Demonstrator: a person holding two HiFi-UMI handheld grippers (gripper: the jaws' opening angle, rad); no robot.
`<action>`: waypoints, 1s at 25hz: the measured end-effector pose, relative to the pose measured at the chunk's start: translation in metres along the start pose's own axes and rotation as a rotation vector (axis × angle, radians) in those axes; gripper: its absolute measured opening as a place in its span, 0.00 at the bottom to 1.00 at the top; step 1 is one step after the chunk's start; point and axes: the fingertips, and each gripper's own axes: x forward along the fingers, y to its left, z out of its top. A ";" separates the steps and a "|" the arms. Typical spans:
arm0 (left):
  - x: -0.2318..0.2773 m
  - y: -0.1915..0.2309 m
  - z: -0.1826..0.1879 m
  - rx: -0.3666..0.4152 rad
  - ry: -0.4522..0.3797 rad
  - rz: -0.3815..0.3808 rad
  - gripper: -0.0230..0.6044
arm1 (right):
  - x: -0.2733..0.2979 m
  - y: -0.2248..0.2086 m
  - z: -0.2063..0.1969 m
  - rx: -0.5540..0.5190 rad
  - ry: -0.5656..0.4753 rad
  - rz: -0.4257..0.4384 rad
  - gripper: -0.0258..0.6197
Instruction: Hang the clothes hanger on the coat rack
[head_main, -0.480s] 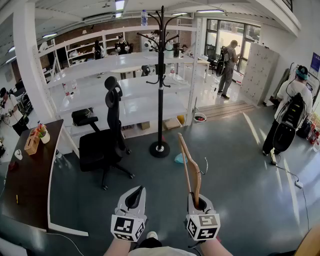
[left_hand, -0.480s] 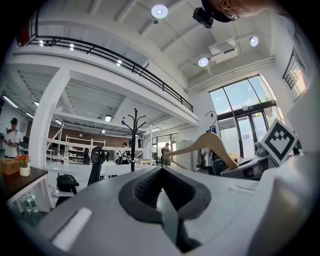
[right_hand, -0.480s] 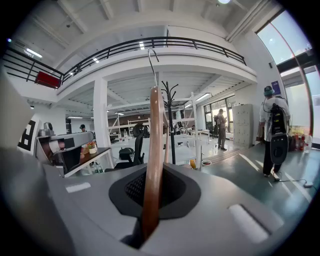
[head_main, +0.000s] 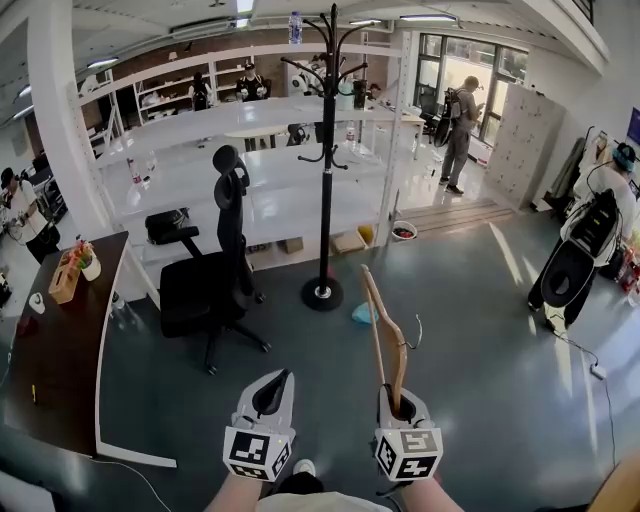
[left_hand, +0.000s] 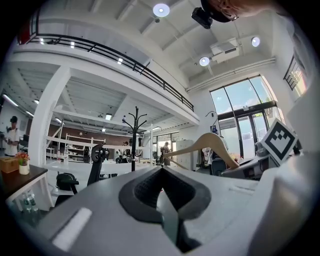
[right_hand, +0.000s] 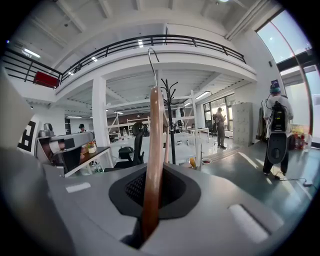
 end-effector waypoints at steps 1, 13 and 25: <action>0.001 0.002 -0.001 -0.001 0.001 0.001 0.04 | 0.002 0.000 0.000 0.002 0.002 -0.001 0.08; 0.036 0.058 -0.009 -0.009 0.005 0.005 0.04 | 0.062 0.005 0.011 0.030 0.018 -0.013 0.08; 0.085 0.125 -0.025 -0.007 0.010 0.002 0.04 | 0.139 -0.003 0.026 0.063 0.020 -0.068 0.08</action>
